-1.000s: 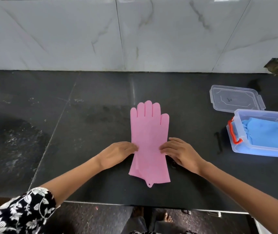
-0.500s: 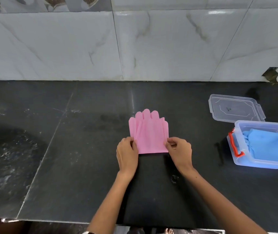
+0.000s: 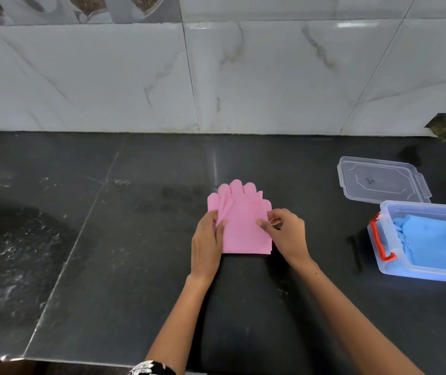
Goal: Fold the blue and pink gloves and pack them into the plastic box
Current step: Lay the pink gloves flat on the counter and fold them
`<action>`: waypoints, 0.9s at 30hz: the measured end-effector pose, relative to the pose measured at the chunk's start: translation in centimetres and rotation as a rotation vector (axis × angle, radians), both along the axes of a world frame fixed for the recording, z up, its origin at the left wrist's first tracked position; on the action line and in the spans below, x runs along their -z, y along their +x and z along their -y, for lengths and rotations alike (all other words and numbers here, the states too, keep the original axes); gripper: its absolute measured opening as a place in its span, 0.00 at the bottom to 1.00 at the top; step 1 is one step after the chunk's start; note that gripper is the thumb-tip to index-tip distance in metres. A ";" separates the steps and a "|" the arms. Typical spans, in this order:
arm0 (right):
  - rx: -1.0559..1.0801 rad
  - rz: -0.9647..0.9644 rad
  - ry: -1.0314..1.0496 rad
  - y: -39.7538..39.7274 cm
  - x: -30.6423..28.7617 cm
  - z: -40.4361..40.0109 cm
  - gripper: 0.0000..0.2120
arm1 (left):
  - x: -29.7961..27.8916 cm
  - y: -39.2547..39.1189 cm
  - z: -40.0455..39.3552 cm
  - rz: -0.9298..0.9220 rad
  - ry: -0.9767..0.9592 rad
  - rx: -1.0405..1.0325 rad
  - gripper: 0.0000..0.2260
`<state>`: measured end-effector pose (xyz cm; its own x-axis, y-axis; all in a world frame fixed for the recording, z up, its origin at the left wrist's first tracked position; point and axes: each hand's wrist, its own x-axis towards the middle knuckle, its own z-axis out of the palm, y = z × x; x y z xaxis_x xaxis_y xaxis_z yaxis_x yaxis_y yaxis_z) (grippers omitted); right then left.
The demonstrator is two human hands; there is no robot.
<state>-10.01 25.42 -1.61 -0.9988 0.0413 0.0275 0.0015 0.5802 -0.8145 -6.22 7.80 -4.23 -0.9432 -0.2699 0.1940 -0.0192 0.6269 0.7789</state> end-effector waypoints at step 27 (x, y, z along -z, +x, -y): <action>-0.211 -0.283 0.455 -4.7 -0.3 -0.3 0.13 | -1.4 -4.8 2.2 -0.335 -0.643 0.200 0.14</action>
